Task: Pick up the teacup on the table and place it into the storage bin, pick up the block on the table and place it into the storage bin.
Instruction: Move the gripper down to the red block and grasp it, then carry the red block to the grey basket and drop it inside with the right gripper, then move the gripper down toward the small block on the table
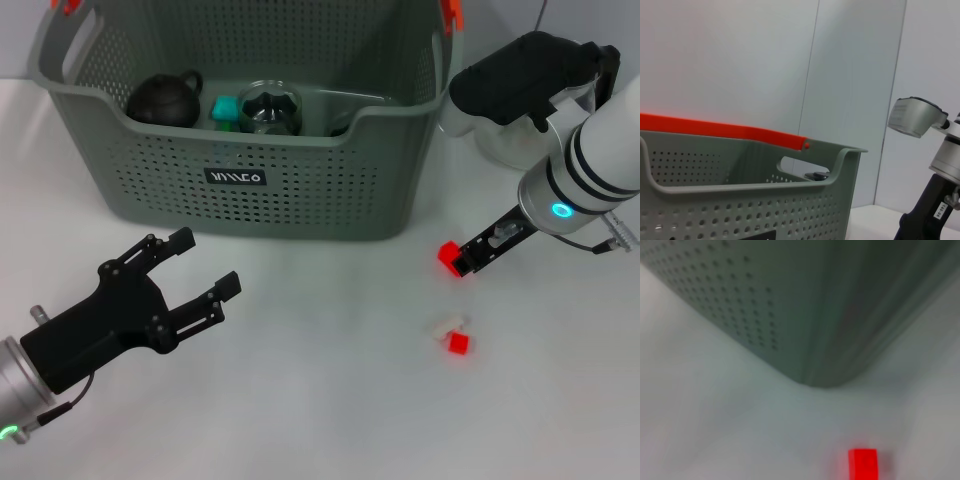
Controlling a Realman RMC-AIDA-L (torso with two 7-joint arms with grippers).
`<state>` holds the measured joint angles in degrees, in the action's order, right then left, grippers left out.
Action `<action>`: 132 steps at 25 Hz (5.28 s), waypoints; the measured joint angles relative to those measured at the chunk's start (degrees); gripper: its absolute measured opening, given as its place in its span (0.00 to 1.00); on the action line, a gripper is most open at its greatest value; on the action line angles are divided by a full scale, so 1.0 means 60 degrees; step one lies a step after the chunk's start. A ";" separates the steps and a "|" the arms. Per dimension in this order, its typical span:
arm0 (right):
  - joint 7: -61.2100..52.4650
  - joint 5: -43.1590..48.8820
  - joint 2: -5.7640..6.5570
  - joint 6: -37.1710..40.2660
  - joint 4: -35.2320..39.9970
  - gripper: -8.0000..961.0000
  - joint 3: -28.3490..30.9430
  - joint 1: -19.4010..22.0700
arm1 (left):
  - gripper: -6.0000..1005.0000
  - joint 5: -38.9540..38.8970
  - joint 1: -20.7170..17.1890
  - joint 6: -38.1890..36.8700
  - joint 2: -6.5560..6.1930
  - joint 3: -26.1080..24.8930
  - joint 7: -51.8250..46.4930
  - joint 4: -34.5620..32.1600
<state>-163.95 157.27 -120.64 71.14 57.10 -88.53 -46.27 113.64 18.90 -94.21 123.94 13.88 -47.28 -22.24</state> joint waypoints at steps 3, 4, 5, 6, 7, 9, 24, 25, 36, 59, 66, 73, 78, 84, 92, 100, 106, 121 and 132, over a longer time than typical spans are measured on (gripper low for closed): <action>-0.0038 0.0005 0.0000 -0.0255 -0.0088 0.47 -0.0030 0.0041 | 0.84 0.0000 0.0000 0.0001 0.0008 0.0001 0.0000 0.0000; -0.0039 0.0000 -0.0004 -0.0354 -0.0148 0.47 -0.0037 0.0050 | 0.84 0.0000 -0.0001 0.0001 0.0009 0.0000 0.0000 0.0000; -0.0040 -0.0025 -0.0008 -0.0468 -0.0220 0.47 -0.0045 0.0059 | 0.84 0.0000 -0.0004 0.0001 0.0010 0.0001 0.0000 0.0000; -0.0041 -0.0061 -0.0013 -0.0570 -0.0284 0.47 -0.0053 0.0072 | 0.84 0.0000 -0.0009 0.0000 0.0011 0.0000 0.0000 0.0000; -0.0042 -0.0105 -0.0013 -0.0661 -0.0340 0.47 -0.0066 0.0092 | 0.84 0.0000 -0.0012 0.0001 0.0012 0.0000 0.0000 0.0000; -0.0034 -0.0224 -0.0016 -0.0873 -0.0425 0.47 -0.0101 0.0157 | 0.84 0.0000 -0.0019 0.0000 0.0012 0.0000 0.0000 0.0000; 0.0040 -0.0599 -0.0008 -0.1734 -0.0827 0.47 -0.0208 0.0476 | 0.84 0.0000 -0.0030 -0.0005 0.0012 0.0001 0.0000 0.0000; 0.0042 -0.0599 -0.0007 -0.1735 -0.0828 0.47 -0.0212 0.0479 | 0.84 0.0000 -0.0030 -0.0005 0.0012 0.0001 0.0000 0.0001; 0.0063 -0.0593 -0.0005 -0.1764 -0.0830 0.23 -0.0378 0.0476 | 0.84 0.0000 -0.0030 -0.0001 0.0027 0.0000 0.0000 0.0030; 0.3545 -0.6877 0.0078 0.3353 0.5974 0.21 0.4694 0.2906 | 0.84 0.0000 0.0009 -0.0036 -0.0003 -0.0192 -0.0001 0.0008; 0.4533 -0.6770 0.0084 0.0051 0.3418 0.22 0.3419 0.0919 | 0.84 0.0000 0.0062 -0.0059 -0.0002 -0.0236 0.0000 0.0010; 0.4103 -0.4323 0.0094 -0.2485 -0.1144 0.24 0.3272 -0.2806 | 0.84 0.0000 0.0038 -0.0129 0.0000 -0.0248 -0.0001 0.0016; 0.3748 -0.3456 0.0072 -0.3841 -0.3145 0.24 0.3163 -0.4100 | 0.84 0.0000 0.0036 -0.0133 0.0011 -0.0248 -0.0001 0.0016; 0.3446 -0.2760 0.0069 -0.4049 -0.4080 0.25 0.3141 -0.4813 | 0.84 0.0000 0.0040 -0.0134 0.0012 -0.0248 0.0000 0.0017; 0.3457 -0.3027 0.0046 -0.3871 -0.2746 0.46 0.3217 -0.3974 | 0.84 0.0000 0.0024 -0.0188 0.0026 -0.0250 0.0000 0.0030; 0.6576 -0.7926 0.0097 -0.0894 0.2452 0.65 0.3057 0.0575 | 0.84 0.0000 0.0019 -0.0151 0.0004 -0.0293 0.0000 0.0017; 0.7350 -0.8360 0.0330 0.2752 0.4027 0.76 0.4270 0.3169 | 0.84 0.0000 0.0061 -0.0092 -0.0006 -0.0358 0.0000 -0.0037; 0.5274 -0.2374 0.0115 0.6617 0.4838 0.77 0.4355 0.2243 | 0.84 0.0000 0.0102 -0.0030 -0.0032 -0.0379 -0.0001 -0.0011; 0.4329 -0.1440 0.0053 0.4576 0.3044 0.73 0.1488 0.1172 | 0.84 0.0000 0.0048 -0.0009 -0.0017 -0.0396 0.0000 0.0009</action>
<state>-137.98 148.62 -120.32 98.59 75.36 -79.60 -39.24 113.64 19.18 -94.27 123.84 11.51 -47.28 -22.19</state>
